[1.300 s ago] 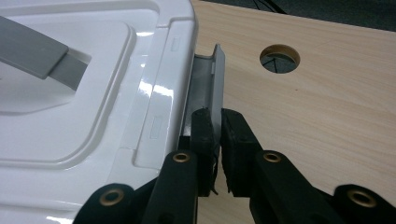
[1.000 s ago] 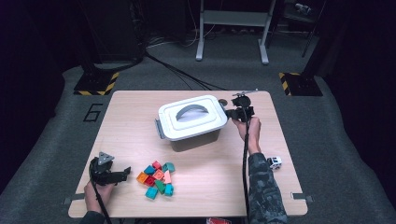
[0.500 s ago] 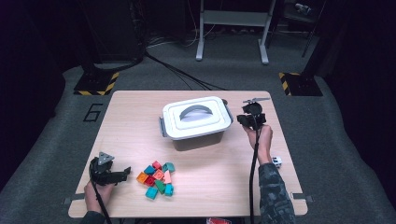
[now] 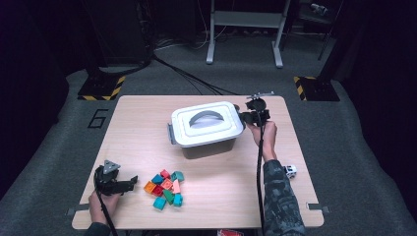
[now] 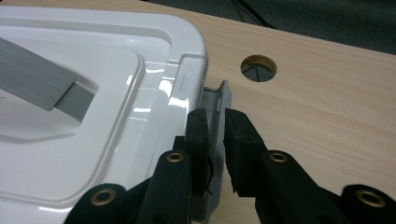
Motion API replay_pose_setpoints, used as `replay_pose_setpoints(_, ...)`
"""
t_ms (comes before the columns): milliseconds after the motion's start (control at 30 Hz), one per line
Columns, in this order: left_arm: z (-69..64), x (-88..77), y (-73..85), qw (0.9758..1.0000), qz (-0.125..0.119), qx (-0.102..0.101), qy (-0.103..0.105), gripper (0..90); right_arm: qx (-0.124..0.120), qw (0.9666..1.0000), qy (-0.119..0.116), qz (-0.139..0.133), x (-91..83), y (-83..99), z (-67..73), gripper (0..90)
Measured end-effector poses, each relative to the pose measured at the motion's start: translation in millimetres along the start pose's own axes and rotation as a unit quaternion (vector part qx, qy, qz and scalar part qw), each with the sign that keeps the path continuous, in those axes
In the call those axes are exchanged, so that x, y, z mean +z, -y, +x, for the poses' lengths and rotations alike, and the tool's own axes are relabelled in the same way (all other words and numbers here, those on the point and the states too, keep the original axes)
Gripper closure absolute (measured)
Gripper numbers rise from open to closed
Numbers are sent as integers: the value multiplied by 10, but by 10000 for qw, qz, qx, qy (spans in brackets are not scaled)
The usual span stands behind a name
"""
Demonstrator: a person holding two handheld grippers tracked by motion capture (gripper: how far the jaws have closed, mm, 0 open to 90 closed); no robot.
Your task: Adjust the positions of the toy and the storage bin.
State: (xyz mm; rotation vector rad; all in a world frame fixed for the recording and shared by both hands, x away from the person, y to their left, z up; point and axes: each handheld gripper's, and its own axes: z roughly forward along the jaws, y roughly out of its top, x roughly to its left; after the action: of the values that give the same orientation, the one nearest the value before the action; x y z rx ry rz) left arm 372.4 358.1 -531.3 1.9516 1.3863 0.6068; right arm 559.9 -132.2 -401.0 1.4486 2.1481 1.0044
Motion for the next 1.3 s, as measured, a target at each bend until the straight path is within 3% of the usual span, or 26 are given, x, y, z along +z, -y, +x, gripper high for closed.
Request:
replay_pose_setpoints(200,0,0,0,10000,-1,-1,0,80,76,9998,97,126,94,7,-38,830)
replay_pose_setpoints(333,-1,0,0,10000,-1,-2,0,81,189,9997,24,170,97,44,-50,831)
replay_pose_setpoints(633,-2,0,1,10000,-9,-5,-2,81,349,9989,111,297,-45,134,-60,829)
replay_pose_setpoints(867,-2,0,1,10000,-7,-4,-2,81,309,9990,147,274,-266,294,-55,842)
replay_pose_setpoints(933,-2,0,1,10000,-8,2,-4,81,284,9993,66,234,-337,333,-35,900)
replay_pose_setpoints(1000,-2,1,1,10000,-10,-7,-2,81,130,9994,154,297,-376,364,13,897)
replay_pose_setpoints(1100,-1,0,1,10000,-6,2,-2,81,-34,9993,226,310,-378,369,18,844)
replay_pose_setpoints(1300,-2,0,1,10000,-8,-4,-1,81,77,9997,187,113,-296,288,-58,825)
